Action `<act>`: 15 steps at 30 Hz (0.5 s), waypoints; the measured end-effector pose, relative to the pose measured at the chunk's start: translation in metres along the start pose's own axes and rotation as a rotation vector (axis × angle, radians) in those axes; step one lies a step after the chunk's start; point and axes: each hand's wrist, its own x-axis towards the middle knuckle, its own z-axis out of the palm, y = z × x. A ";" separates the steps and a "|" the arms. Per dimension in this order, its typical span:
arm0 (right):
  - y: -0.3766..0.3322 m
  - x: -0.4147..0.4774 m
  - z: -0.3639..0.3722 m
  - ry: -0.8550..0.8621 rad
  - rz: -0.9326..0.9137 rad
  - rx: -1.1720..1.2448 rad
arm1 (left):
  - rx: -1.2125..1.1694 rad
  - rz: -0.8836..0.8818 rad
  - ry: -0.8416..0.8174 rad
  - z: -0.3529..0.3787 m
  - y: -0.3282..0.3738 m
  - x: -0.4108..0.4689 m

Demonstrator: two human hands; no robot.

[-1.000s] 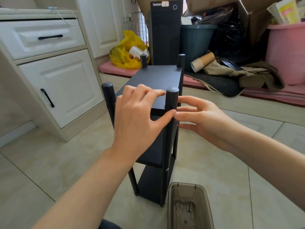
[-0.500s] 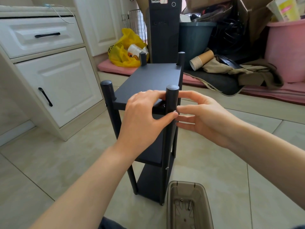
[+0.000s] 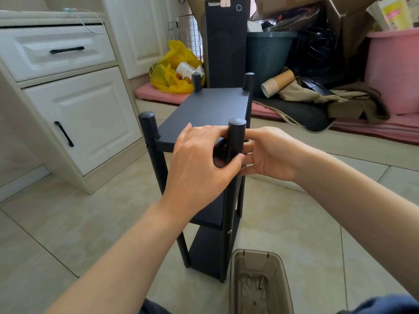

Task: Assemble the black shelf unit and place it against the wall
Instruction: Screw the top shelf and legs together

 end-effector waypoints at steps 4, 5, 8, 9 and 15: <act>0.005 0.002 -0.002 0.005 -0.055 -0.024 | 0.088 0.015 -0.019 -0.003 -0.003 -0.001; 0.005 0.002 -0.002 0.003 -0.064 -0.025 | 0.106 0.012 -0.029 -0.003 -0.004 -0.001; 0.006 0.002 -0.002 -0.007 -0.073 -0.027 | 0.149 0.002 -0.048 -0.003 -0.003 -0.002; 0.005 0.002 -0.001 -0.011 -0.072 -0.024 | 0.157 -0.001 -0.052 -0.003 -0.002 -0.003; 0.006 -0.001 0.003 -0.001 -0.066 -0.024 | 0.170 -0.015 -0.044 -0.003 -0.003 -0.004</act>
